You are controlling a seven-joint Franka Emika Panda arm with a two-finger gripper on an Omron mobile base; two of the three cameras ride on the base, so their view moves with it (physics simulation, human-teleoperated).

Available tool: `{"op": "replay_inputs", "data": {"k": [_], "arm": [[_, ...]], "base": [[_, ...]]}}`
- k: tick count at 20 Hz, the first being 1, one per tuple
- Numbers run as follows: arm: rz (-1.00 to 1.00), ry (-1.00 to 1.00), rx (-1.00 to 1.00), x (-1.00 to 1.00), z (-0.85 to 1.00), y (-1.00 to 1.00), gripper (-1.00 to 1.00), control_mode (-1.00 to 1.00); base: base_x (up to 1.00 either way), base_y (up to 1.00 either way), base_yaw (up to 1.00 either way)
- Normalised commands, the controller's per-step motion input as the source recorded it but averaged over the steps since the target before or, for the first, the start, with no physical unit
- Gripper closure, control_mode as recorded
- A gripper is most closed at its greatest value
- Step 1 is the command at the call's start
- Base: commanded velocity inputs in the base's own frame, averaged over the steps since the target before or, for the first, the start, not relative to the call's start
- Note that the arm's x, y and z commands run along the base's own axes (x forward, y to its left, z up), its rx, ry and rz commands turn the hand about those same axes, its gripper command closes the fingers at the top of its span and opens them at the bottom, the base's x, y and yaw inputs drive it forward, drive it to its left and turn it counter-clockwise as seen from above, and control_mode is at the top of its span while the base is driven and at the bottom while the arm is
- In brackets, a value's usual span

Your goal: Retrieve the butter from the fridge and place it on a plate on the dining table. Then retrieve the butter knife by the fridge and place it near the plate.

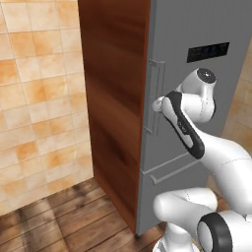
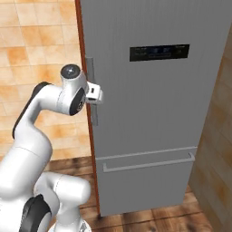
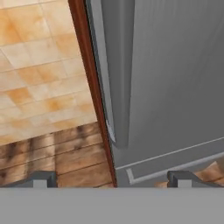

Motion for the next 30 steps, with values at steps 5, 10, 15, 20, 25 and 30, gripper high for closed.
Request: {"op": "replay_inputs", "data": {"k": [5, 10, 15, 20, 25, 30], "arm": [[0.0, -0.01, 0.0, 0.9, -0.06, 0.0, -1.0, -1.0], [0.0, -0.03, 0.0, 0.71, -0.11, 0.0, -1.0, -1.0], [0.0, -0.01, 0.0, 0.64, -0.02, 0.0, -1.0, -1.0], [0.01, 0.0, 0.01, 0.51, 0.0, 0.0, -1.0, -1.0], [0.0, -0.08, 0.0, 0.38, -0.13, 0.0, 1.0, -1.0], [0.0, -0.3, 0.02, 0.25, -0.25, 0.0, 1.0, -1.0]], "base": [[0.0, 0.0, 0.0], [0.0, 0.0, 0.0], [0.0, 0.0, 0.0], [0.0, 0.0, 0.0], [0.0, 0.0, 0.0], [0.0, 0.0, 0.0]]}}
